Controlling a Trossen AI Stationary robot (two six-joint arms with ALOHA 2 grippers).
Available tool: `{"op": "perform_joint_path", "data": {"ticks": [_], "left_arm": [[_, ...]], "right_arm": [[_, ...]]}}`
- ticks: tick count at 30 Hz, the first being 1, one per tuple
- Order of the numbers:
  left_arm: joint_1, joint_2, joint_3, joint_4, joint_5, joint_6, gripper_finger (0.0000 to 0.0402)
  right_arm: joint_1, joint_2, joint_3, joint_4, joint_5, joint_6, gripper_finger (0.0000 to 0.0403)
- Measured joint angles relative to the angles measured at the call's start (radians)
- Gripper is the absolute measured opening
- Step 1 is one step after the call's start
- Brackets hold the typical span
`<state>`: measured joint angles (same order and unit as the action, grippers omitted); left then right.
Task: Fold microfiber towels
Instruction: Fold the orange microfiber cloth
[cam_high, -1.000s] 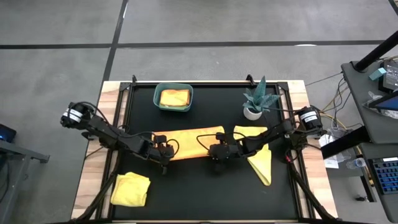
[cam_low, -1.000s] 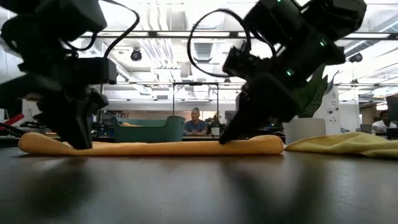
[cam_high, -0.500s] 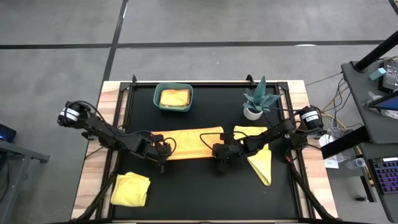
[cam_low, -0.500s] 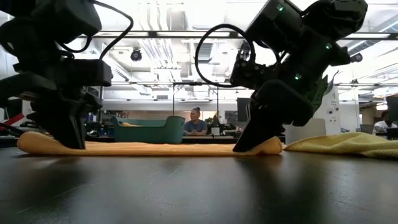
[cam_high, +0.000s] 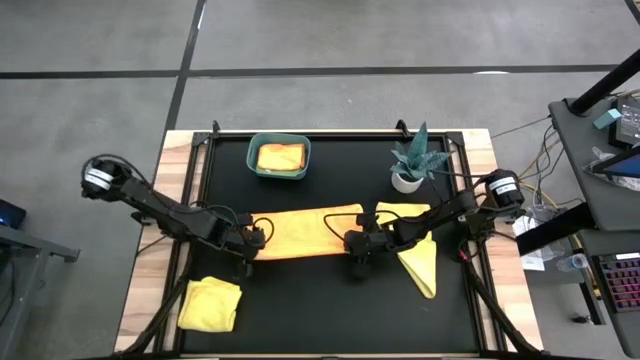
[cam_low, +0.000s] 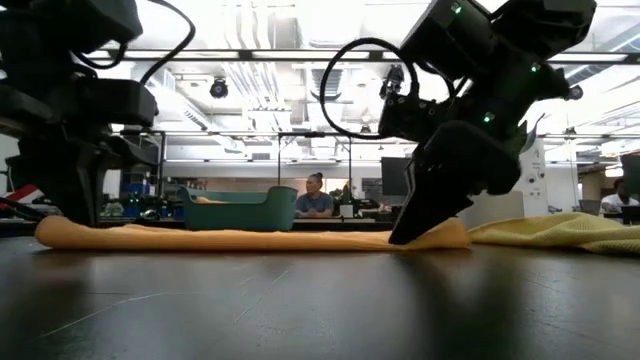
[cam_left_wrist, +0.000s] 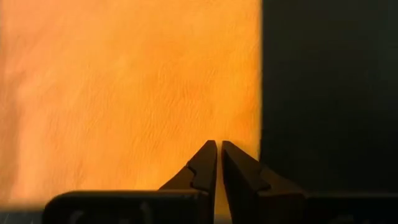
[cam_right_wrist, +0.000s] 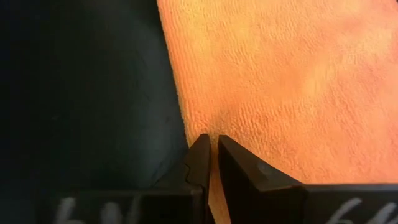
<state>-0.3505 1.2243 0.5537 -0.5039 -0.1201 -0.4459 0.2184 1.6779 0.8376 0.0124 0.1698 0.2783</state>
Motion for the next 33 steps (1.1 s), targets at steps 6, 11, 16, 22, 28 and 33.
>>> {"op": "perform_joint_path", "data": {"ticks": [6,11,16,22,28,33], "left_arm": [[-0.005,-0.02,0.0,-0.011,0.044,-0.028,0.001],[-0.02,0.029,-0.001,-0.001,0.087,-0.049,0.001],[-0.032,0.098,0.004,0.004,0.086,-0.071,0.001],[-0.032,0.126,0.006,-0.013,0.086,-0.073,0.001],[-0.031,0.069,0.006,-0.086,0.086,-0.093,0.001],[-0.032,-0.011,0.02,-0.121,0.085,-0.096,0.001]], "right_arm": [[0.001,-0.057,0.001,0.0,0.005,0.0,0.0027],[0.01,-0.094,0.002,-0.065,0.011,0.012,0.0027],[0.016,-0.096,0.001,-0.166,0.013,0.067,0.0027],[0.017,-0.06,-0.01,-0.162,0.013,0.098,0.0027],[0.026,-0.086,-0.01,-0.171,0.014,0.1,0.0027],[0.026,-0.16,-0.01,-0.2,0.013,0.176,0.0027]]}}
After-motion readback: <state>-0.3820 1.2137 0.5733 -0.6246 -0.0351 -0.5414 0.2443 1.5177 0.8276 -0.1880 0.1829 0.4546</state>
